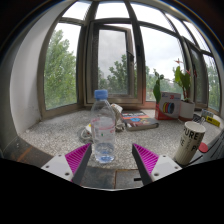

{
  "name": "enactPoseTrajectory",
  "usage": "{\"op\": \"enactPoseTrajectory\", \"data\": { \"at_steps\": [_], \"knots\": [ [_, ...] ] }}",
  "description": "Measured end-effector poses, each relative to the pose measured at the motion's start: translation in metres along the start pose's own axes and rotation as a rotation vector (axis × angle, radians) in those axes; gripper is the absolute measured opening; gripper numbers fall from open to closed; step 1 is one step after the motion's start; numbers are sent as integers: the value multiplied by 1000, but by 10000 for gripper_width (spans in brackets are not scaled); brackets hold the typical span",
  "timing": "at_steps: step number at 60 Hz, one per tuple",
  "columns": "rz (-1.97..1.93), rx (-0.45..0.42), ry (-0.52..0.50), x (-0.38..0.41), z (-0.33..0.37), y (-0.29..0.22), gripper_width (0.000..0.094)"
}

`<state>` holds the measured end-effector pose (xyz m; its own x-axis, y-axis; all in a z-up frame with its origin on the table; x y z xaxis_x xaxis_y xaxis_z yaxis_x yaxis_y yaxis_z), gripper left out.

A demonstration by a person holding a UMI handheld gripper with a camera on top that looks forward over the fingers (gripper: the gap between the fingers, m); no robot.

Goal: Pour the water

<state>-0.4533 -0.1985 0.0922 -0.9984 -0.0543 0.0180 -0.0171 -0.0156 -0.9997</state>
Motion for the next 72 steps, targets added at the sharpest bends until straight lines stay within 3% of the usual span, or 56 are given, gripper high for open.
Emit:
{"op": "enactPoseTrajectory", "data": {
  "at_steps": [9, 16, 30, 42, 51, 64, 72],
  "knots": [
    [26, -42, 10, 18, -69, -1, 785],
    [30, -61, 22, 24, -94, 3, 569],
    [33, -117, 4, 29, -97, 1, 323],
    [16, -153, -13, 28, -85, -17, 323],
    [-192, -237, -49, 29, -65, -84, 321],
    [-929, -387, -209, 14, -27, -207, 320],
    [-1475, -437, -315, -34, -13, -235, 320]
  ]
}}
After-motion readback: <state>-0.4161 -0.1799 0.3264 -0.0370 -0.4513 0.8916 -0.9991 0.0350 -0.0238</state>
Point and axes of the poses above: the point between the fingertips, and its own axes, seen from behind it with the camera up: x to the left, y down, z backward, against the way the camera looks, the point moved 5 cm from there along z, backward, against the way the camera looks, and after that the axes turned 15 degrees about -x, right-handed, at the moved point
